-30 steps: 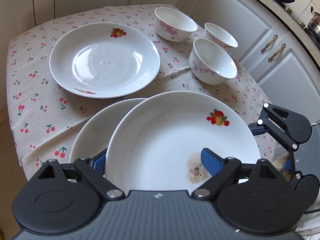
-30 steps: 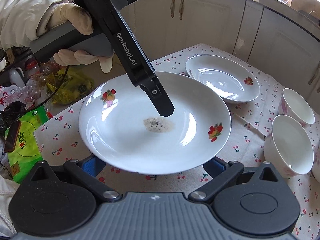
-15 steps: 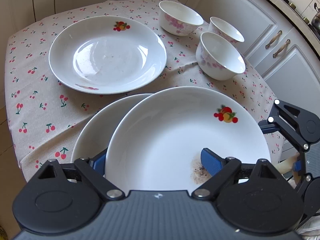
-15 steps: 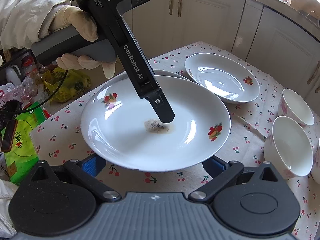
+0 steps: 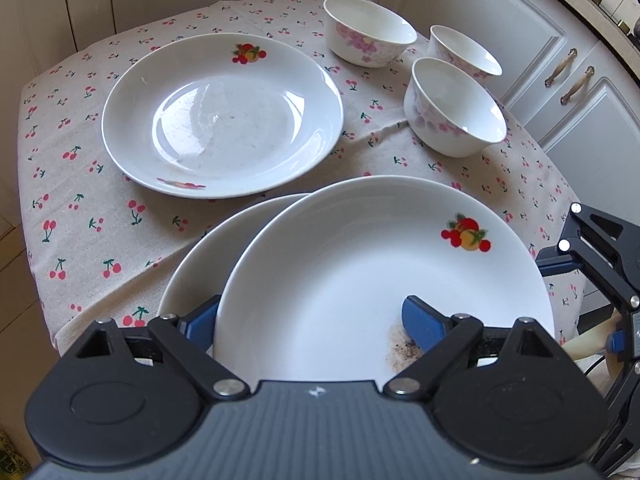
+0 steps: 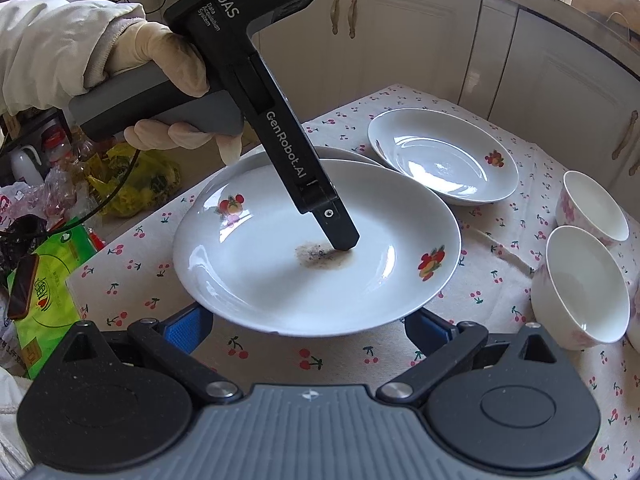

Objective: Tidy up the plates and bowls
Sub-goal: 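Lower the stained plate onto the other white plate and open the left tool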

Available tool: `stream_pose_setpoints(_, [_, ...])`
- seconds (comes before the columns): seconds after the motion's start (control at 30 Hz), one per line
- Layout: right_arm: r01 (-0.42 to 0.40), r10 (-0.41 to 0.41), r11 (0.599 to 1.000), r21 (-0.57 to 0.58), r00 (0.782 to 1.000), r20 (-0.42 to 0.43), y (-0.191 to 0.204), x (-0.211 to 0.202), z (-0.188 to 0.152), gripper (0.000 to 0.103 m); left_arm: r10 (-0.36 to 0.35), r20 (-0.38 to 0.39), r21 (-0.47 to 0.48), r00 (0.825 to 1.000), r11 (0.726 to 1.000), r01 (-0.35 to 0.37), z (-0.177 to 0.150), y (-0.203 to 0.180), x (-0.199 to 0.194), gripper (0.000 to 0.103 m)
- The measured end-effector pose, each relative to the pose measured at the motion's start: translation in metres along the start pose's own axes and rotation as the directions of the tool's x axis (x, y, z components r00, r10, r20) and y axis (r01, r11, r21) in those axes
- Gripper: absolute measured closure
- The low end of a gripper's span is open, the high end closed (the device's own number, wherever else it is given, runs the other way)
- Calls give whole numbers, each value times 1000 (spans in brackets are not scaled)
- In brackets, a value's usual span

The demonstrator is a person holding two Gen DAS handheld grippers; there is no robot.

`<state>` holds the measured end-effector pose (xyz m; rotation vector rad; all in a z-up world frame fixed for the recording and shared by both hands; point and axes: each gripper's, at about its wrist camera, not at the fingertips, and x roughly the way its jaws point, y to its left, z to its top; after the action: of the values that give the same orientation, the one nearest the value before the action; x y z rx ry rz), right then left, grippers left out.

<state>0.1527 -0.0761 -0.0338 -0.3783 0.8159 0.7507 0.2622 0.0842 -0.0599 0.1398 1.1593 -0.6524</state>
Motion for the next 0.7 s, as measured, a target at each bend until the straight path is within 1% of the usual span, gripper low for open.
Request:
stream_pose_setpoints(0.37, [12,-11,1000,-13,1000,9,4,-4,1,0,22,17,-6,1000,1000,-22,-1,2,-5,11])
stream_pose_setpoints(0.7, [17,-18,1000,-23,1000,-1,7,-2,2,0,23,40,-29,999,999,-22,-5,7,-14,11])
